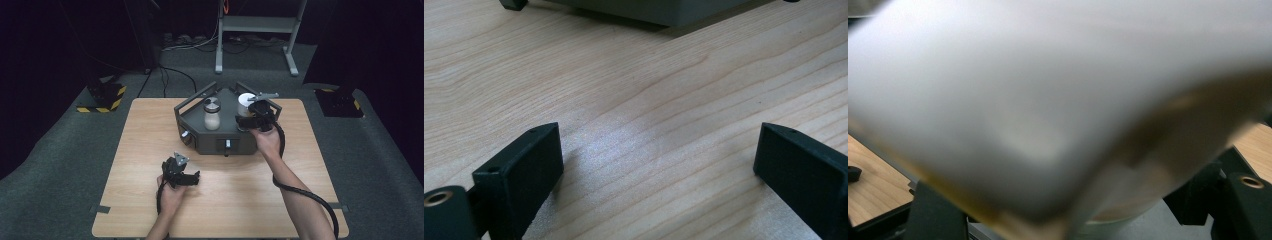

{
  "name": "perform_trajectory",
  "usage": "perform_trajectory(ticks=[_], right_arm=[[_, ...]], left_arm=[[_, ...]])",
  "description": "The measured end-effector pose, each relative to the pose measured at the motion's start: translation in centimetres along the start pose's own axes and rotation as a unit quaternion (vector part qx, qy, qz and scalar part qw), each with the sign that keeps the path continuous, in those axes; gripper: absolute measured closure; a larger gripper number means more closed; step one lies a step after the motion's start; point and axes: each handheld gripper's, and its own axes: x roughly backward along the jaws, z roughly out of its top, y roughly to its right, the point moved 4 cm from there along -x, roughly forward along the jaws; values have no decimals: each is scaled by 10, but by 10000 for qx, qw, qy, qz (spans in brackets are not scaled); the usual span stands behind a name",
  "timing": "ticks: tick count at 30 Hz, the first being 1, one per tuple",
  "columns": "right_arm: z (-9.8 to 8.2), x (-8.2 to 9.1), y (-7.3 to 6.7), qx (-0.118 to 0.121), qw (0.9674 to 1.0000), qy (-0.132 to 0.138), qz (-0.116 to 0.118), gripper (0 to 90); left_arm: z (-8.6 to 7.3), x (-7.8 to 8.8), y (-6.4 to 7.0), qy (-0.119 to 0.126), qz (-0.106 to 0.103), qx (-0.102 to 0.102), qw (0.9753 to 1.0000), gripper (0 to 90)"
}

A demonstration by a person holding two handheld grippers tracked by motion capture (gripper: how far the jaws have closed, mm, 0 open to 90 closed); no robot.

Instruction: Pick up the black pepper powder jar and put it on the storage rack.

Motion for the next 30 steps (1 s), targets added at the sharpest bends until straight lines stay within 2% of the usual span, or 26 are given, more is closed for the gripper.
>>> perform_trajectory(ticks=[7, 26, 29, 30], right_arm=[[-4, 1, 5, -34, 10000, 31, 87, 308], [-1, 1, 4, 7, 10000, -41, 76, 304], [-1, 1, 3, 60, 10000, -55, 53, 279], [-2, 2, 2, 85, 9999, -30, 55, 231]], left_arm=[[0, 0, 0, 10, -3, 20, 10000, 56], [0, 0, 0, 0, -4, -1, 10000, 58], [0, 0, 0, 1, -4, 0, 10000, 58], [0, 0, 0, -1, -5, 0, 10000, 60]])
